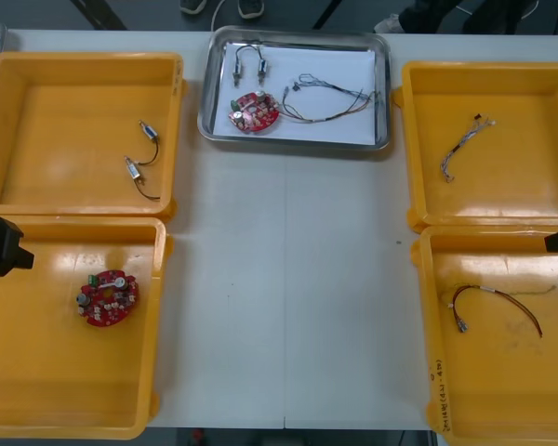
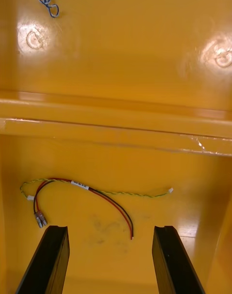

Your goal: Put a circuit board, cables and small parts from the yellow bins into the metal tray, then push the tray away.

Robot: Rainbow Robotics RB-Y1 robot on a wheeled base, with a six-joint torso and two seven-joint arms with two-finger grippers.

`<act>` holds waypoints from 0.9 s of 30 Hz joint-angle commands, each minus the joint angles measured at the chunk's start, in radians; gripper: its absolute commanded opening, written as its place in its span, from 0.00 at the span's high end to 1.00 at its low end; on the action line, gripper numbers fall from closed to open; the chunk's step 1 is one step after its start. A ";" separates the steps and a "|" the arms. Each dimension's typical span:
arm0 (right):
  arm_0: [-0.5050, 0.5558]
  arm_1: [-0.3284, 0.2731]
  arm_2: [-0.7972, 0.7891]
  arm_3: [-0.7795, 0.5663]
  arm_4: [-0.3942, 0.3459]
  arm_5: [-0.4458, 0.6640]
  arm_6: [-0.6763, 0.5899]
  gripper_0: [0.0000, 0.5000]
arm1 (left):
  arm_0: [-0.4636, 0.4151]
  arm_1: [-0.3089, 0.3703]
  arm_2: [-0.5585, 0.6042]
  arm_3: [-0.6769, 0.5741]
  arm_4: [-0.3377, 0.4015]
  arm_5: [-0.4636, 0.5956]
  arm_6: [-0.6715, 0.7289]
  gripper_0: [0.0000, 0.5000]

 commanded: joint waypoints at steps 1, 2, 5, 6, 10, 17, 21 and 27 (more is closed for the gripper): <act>0.042 -0.037 -0.058 -0.036 -0.021 0.003 -0.062 0.00 | 0.016 0.040 0.028 -0.029 0.008 0.006 -0.062 0.00; 0.051 -0.037 -0.061 -0.036 -0.021 0.003 -0.068 0.00 | 0.016 0.040 0.028 -0.029 0.008 0.006 -0.062 0.00; 0.074 -0.037 -0.067 -0.036 -0.023 0.003 -0.080 0.00 | 0.016 0.040 0.028 -0.029 0.008 0.006 -0.062 0.00; 0.079 -0.037 -0.069 -0.036 -0.024 0.003 -0.083 0.00 | 0.016 0.040 0.028 -0.029 0.008 0.006 -0.062 0.00; 0.091 -0.037 -0.072 -0.041 -0.027 0.003 -0.095 0.00 | 0.016 0.040 0.028 -0.029 0.008 0.006 -0.062 0.00; 0.100 -0.037 -0.070 -0.041 -0.029 0.003 -0.115 0.00 | 0.016 0.040 0.028 -0.029 0.008 0.006 -0.062 0.00; 0.103 -0.037 -0.064 -0.041 -0.029 0.003 -0.115 0.00 | 0.016 0.040 0.028 -0.029 0.008 0.006 -0.062 0.00; 0.105 -0.037 -0.064 -0.042 -0.029 0.003 -0.111 0.00 | 0.016 0.040 0.028 -0.029 0.008 0.006 -0.062 0.00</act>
